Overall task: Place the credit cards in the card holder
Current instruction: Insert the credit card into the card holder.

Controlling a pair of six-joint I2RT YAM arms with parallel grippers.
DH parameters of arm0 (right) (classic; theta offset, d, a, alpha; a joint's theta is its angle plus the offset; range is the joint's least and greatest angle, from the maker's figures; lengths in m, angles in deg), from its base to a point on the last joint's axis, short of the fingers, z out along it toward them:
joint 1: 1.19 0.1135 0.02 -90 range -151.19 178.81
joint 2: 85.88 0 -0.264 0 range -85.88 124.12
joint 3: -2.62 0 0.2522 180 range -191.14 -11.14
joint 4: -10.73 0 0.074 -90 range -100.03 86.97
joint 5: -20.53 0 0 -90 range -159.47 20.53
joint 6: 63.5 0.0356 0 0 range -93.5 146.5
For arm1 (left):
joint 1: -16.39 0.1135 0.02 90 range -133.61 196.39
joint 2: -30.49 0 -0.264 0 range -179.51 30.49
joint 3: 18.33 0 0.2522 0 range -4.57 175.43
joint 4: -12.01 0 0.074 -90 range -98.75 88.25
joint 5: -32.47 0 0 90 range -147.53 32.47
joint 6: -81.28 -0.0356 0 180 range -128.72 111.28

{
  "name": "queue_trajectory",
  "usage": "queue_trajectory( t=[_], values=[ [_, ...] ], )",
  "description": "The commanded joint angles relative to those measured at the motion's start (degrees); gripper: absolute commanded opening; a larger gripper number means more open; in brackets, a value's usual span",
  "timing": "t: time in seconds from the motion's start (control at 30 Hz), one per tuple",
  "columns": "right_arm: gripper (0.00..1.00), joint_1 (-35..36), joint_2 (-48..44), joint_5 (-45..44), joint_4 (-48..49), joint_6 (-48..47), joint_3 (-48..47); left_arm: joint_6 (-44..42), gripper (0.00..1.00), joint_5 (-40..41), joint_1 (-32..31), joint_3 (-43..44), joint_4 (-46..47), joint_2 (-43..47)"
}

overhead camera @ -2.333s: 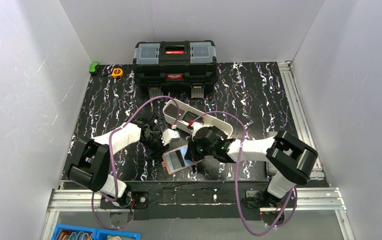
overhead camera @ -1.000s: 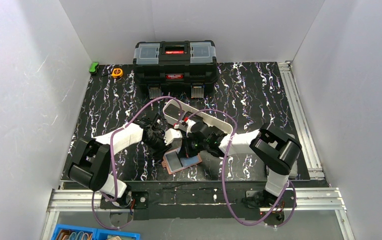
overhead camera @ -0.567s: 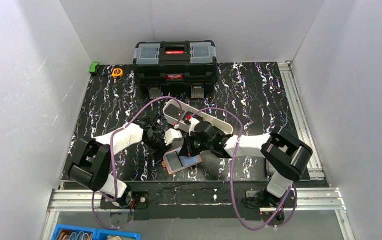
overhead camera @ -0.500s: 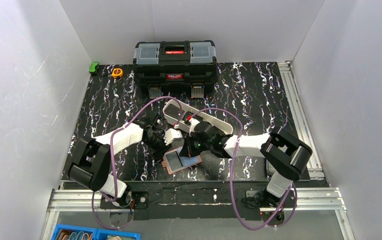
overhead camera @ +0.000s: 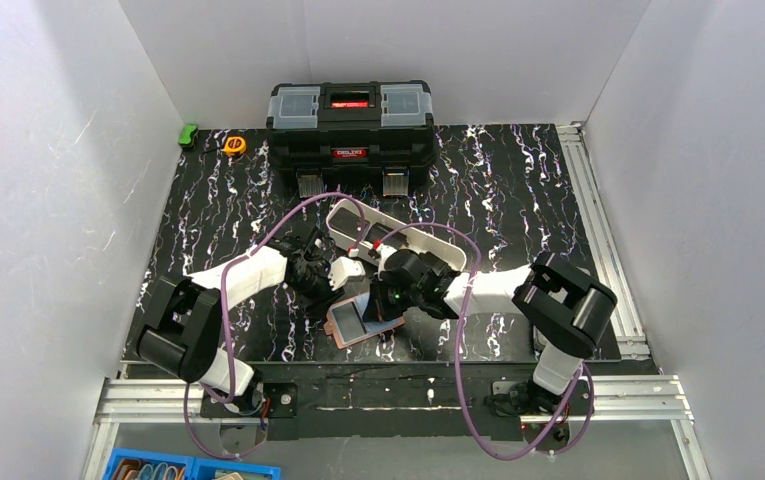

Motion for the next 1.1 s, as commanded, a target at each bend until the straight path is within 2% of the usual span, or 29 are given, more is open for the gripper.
queue_trajectory(
  t=[0.0,0.53,0.73,0.87,0.97,1.03,1.07],
  values=[
    [0.01,1.5,1.3,-1.5,-2.4,-0.1,-2.1,-0.4,0.25,1.7,-0.3,-0.6,0.8,-1.2],
    [0.01,2.5,4.0,-0.4,-3.3,-1.7,-5.4,-1.0,0.25,0.5,-0.7,-0.2,0.2,-0.8],
    [0.01,2.4,-0.8,-3.5,-4.7,-1.5,-3.3,0.2,0.25,0.2,-0.5,2.0,-2.5,-0.3],
    [0.03,1.9,-7.2,-6.9,-7.1,-0.9,-0.8,0.7,0.3,0.3,0.4,4.6,-5.0,0.2],
    [0.36,1.6,-15.3,-12.5,-11.4,0.5,2.2,-0.6,0.34,-2.3,2.0,12.1,-13.9,-1.3],
    [0.51,-0.4,-26.3,-17.2,-18.4,-0.8,3.4,-2.3,0.38,-7.9,5.1,28.3,-27.7,-6.3],
    [0.6,-3.1,-31.5,-19.7,-23.2,-1.5,2.1,-4.4,0.39,-8.5,5.3,33.4,-32.7,-7.6]
  ],
)
